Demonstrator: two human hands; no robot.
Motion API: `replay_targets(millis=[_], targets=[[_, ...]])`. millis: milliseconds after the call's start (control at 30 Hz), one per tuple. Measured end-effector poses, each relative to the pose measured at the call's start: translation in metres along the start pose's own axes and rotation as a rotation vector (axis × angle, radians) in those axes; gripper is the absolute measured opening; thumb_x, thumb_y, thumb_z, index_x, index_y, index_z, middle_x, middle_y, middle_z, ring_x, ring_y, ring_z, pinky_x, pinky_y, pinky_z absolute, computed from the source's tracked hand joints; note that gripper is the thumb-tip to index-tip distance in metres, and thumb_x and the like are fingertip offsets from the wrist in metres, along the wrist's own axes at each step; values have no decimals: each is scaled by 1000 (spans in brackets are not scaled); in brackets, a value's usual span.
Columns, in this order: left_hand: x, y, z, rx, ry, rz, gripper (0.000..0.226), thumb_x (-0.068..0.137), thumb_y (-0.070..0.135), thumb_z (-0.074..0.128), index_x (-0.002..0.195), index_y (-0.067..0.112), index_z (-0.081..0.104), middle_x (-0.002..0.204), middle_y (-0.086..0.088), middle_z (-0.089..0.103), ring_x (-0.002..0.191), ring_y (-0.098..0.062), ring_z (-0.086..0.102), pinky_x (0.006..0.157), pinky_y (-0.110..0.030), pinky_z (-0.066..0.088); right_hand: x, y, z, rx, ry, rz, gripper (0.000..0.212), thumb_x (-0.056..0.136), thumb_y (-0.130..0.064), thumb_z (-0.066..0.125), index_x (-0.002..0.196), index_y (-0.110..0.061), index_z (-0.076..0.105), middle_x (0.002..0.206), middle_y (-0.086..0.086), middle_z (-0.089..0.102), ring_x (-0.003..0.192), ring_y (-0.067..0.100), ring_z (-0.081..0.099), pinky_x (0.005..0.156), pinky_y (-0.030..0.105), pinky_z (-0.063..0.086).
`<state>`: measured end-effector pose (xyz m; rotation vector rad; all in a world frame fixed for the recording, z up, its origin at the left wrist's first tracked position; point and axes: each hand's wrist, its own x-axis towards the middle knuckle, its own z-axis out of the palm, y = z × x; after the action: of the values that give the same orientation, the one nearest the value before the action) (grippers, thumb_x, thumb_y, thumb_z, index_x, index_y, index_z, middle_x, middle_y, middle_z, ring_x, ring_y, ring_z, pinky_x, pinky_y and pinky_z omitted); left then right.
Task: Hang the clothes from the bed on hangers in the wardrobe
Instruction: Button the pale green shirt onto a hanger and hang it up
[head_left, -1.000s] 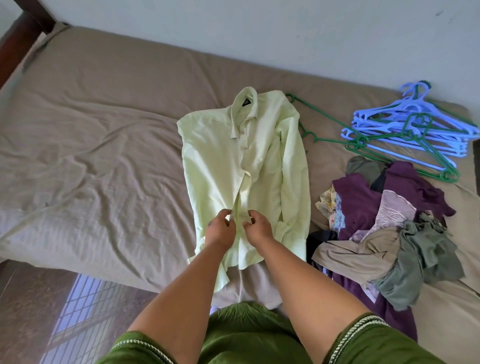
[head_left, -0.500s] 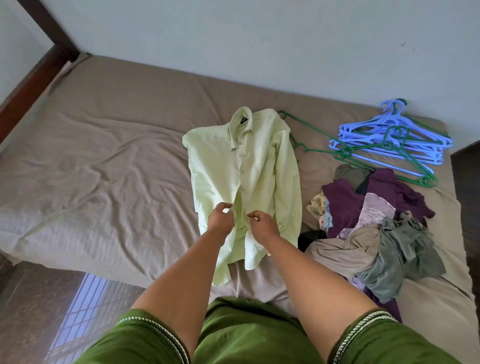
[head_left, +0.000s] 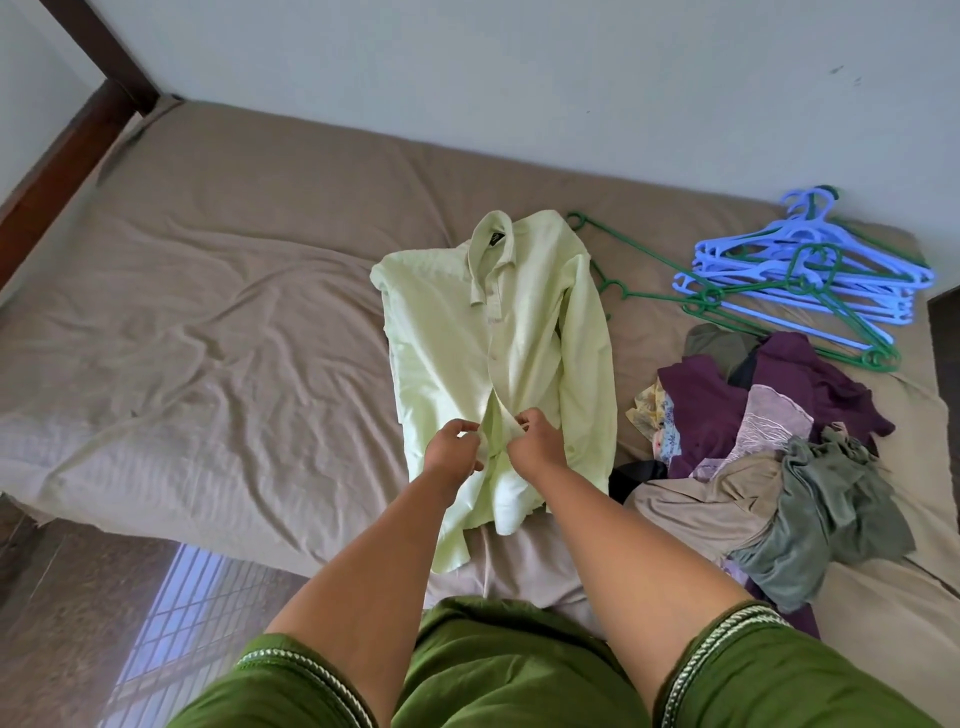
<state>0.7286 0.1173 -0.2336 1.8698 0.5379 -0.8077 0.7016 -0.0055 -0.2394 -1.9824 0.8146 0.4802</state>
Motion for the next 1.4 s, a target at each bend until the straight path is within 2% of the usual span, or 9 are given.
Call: replay_targets(millis=[100,267,467,533,633,767,1067,1233,1400], targets=[[4,-1,1,-69,-32,-11,34,88,3,33,97,16,63,76,-4,54,53,-19,54,58,-27,44,4,-5,2,79,0,34,32,82,0,44,107,-9,61,92,3,56,85,23,49,70,25,37],[6,0,5,-15,-86,39,26,92,5,45,103,16,65,78,-2,62,57,-15,59,60,-26,44,6,-11,11,180,47,41,26,90,-22,50,67,-11,56,65,0,51,66,20,47,57,28,35],[13,2,1,50,7,130,11,88,20,69,94,12,66,71,1,65,59,-8,60,43,-14,39,18,-3,13,128,56,16,26,87,-28,66,82,-3,67,75,8,67,75,26,62,68,32,50],[13,5,1,83,18,129,8,87,19,70,89,12,65,72,0,65,62,-10,62,47,-16,43,19,0,13,161,33,41,23,85,-30,70,90,-8,71,86,8,72,85,24,67,80,37,55],[14,9,1,97,89,114,5,89,17,66,85,15,63,83,-3,67,74,-20,65,57,-22,47,14,0,7,190,29,49,21,84,-30,73,87,-9,70,85,4,71,82,20,65,77,32,53],[12,18,-1,75,156,72,8,90,20,64,92,13,66,81,1,64,62,-9,53,48,-20,37,10,-3,1,261,47,66,22,78,-29,79,70,-16,63,69,-4,62,66,11,56,65,23,46],[2,29,0,82,166,47,5,84,20,70,83,15,69,70,1,62,63,-18,57,54,-22,43,5,-15,8,274,60,39,11,85,-24,72,85,-14,69,84,2,68,76,17,59,82,32,53],[-2,36,1,159,132,74,6,83,16,67,80,13,72,74,-1,66,57,-16,54,48,-21,42,-1,-22,6,-6,114,-16,30,89,-29,64,63,-20,53,68,-4,55,73,15,51,51,14,30],[-5,38,-3,495,174,174,13,85,15,56,83,10,68,82,-5,67,78,-25,64,64,-30,52,-4,-31,9,40,271,-83,19,93,-20,56,98,-5,65,95,7,67,87,19,58,70,22,37]])
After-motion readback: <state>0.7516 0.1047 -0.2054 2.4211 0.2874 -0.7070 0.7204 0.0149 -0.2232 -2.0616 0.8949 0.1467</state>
